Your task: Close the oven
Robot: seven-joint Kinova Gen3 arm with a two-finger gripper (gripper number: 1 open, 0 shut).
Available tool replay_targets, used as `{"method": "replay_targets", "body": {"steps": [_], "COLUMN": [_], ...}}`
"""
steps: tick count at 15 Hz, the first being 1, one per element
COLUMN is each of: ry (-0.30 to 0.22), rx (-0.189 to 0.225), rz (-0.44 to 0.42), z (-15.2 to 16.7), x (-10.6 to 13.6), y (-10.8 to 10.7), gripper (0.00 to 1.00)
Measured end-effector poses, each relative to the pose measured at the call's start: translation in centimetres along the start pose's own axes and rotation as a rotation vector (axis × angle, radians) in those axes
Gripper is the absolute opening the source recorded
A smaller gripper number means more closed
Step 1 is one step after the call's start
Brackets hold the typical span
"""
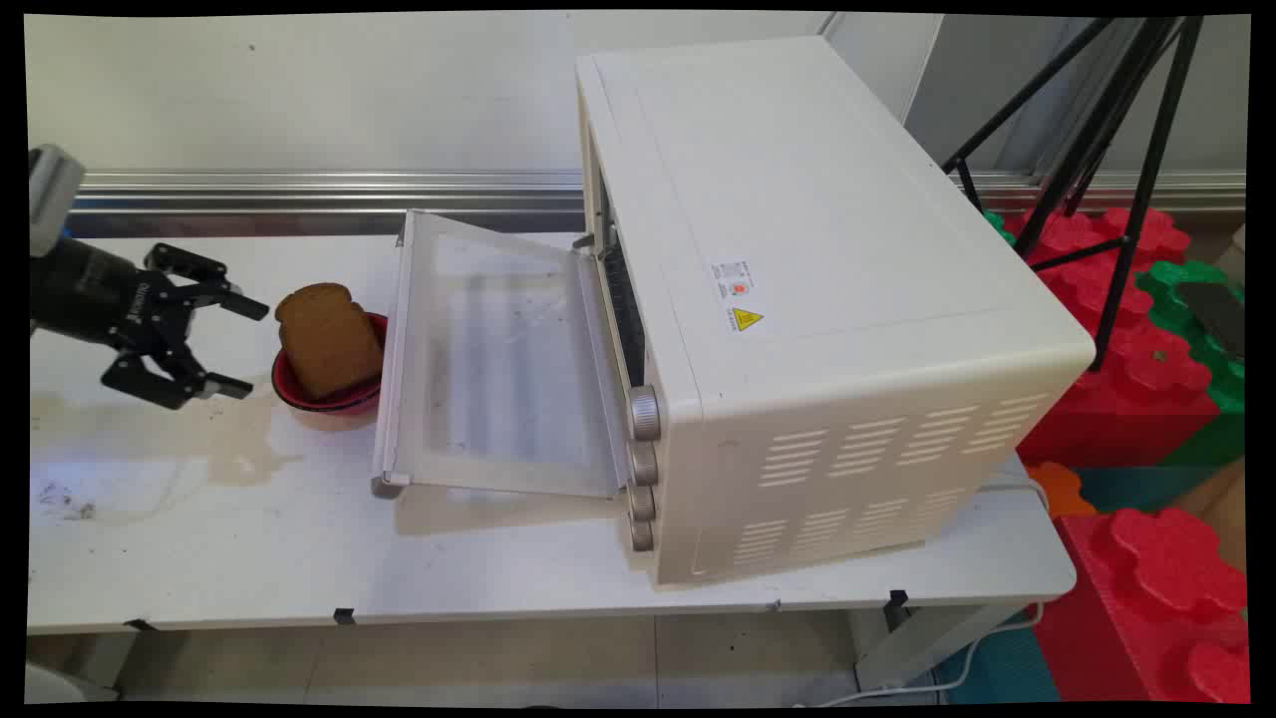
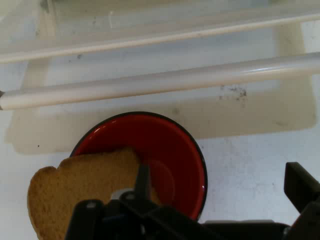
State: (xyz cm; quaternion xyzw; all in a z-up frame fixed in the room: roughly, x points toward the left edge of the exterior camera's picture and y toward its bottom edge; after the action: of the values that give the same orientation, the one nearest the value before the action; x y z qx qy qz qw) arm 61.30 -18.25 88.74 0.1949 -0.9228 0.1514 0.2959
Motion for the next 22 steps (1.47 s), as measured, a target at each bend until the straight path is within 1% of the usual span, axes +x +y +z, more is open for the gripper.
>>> {"method": "replay_targets", "body": {"steps": [7,9,14,18,22], "ry": [0.015,0.024,0.034,0.045,0.057], "rx": [-0.009,-0.020,-0.045,-0.066,-0.076], "rz": [-0.018,-0.021,-0.019,-0.012,-0.010], "z": [2.6,3.9,6.3,8.0,8.9], "x": [-0.5,-0.7,-1.4,-1.6,-1.7], "y": [-1.7,-2.4,-3.3,-3.7,-3.9], "gripper": [1.00,1.00,1.00,1.00,1.00]}}
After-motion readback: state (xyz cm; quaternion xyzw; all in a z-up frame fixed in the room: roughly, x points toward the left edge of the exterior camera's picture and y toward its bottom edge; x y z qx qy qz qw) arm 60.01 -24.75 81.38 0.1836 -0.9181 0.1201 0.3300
